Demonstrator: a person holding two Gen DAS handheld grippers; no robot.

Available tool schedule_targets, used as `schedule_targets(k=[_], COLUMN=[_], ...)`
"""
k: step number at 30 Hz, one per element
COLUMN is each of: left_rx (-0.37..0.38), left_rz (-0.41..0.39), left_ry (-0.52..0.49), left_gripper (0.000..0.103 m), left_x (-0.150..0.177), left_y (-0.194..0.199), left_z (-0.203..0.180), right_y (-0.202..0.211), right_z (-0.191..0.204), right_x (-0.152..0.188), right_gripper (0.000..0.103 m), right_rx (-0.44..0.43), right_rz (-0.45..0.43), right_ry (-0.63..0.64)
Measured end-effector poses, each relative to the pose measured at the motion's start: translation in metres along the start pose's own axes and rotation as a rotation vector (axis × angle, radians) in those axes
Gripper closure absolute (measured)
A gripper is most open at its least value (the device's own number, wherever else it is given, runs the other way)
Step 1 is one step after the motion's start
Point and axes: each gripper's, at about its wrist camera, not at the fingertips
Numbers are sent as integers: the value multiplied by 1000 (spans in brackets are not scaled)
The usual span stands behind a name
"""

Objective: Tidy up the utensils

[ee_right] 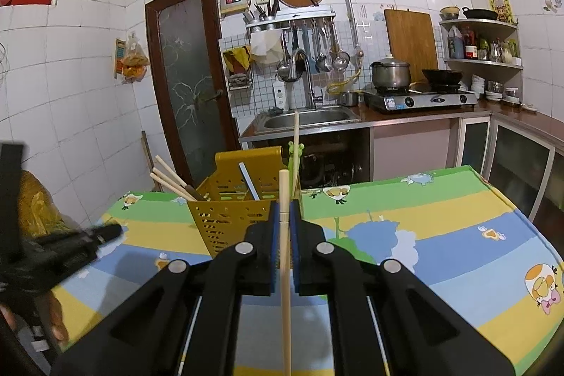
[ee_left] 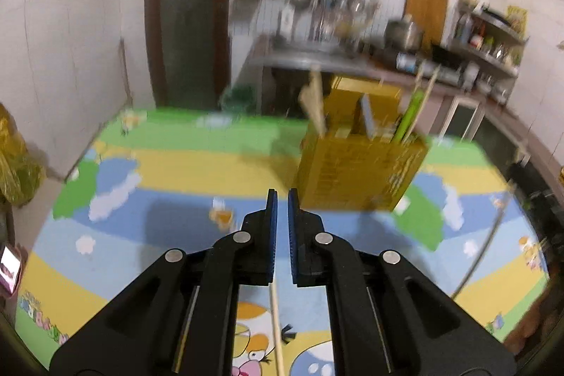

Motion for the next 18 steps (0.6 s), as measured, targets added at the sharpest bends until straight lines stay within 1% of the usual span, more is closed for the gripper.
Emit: schedule_targets(k=[1, 2, 3, 4, 5, 7, 11, 13, 15, 16, 17, 18], left_rx=[-12, -23, -34, -50, -63, -84, -102, -118, -123, -110, -102, -100], left_rz=[41, 70, 95, 126, 158, 207, 309, 274, 280, 289, 295, 299], left_ry=[-2, 1, 6, 3, 1, -4, -34, -63, -92, -104, -111, -120], left_gripper=[90, 79, 73, 62, 58, 56, 56, 56, 59, 68, 82, 90], left_x=[4, 8, 14, 20, 26, 36, 57, 60, 60, 59, 58, 56], left_y=[-13, -24, -34, -46, -58, -78, -114, -114, -116, -117, -116, -117], left_z=[2, 5, 9, 11, 14, 16, 17, 14, 10, 7, 4, 1], right_y=[-2, -4, -6, -7, -10, -13, -19, -21, -22, -22, -23, -24], right_z=[-1, -2, -3, -5, -5, -6, -7, -7, -6, -7, -7, -7], right_x=[1, 2, 3, 4, 5, 7, 9, 11, 11, 11, 12, 12], right_gripper=[97, 97, 97, 97, 97, 97, 97, 97, 97, 97, 97, 97], right_rx=[-1, -1, -1, -1, 1, 3, 2, 2, 4, 3, 3, 3], right_rz=[8, 14, 20, 25, 31, 36, 43, 45, 45, 45, 46, 46], right_ry=[-3, -7, -9, -10, -8, -4, -8, -7, -7, -8, -11, -13])
Point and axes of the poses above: each gripper's, at about its wrist camera, not at the fingertips, and y roughly against the way its jaws point, z to its left, x to its underside, and after that the axes turned 4 degrees about -z, right-handed
